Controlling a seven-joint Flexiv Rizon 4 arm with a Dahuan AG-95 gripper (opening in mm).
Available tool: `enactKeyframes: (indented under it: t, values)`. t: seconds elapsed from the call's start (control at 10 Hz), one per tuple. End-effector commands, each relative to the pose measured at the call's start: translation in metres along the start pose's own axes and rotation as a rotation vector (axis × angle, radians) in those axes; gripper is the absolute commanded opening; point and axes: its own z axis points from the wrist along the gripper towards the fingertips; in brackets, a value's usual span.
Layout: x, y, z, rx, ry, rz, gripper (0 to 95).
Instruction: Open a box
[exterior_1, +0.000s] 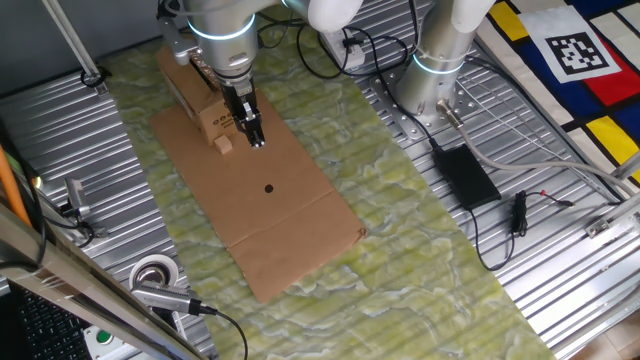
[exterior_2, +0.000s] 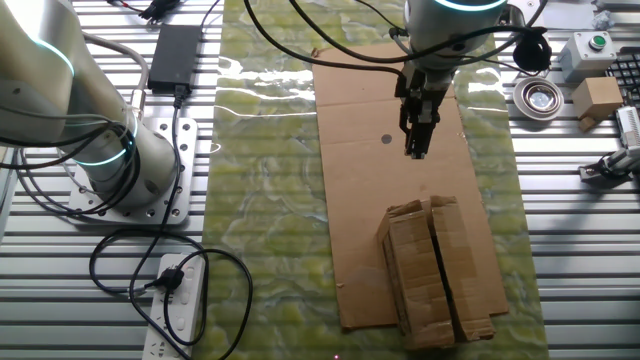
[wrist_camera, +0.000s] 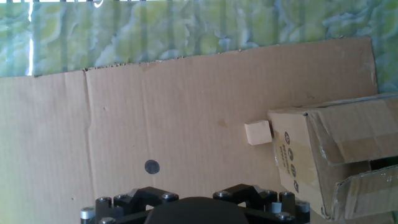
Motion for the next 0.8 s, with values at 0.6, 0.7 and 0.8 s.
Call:
enactKeyframes:
  t: [0.6, 0.7, 0.8]
  values:
    - [-0.0001, -0.0001, 0.0, -0.035, 0.167, -0.023, 0.0]
    - [-0.0001, -0.0001, 0.0, -0.035, 0.168, -0.023, 0.0]
    - [-0.0001, -0.0001, 0.0, -0.034, 0.168, -0.023, 0.0]
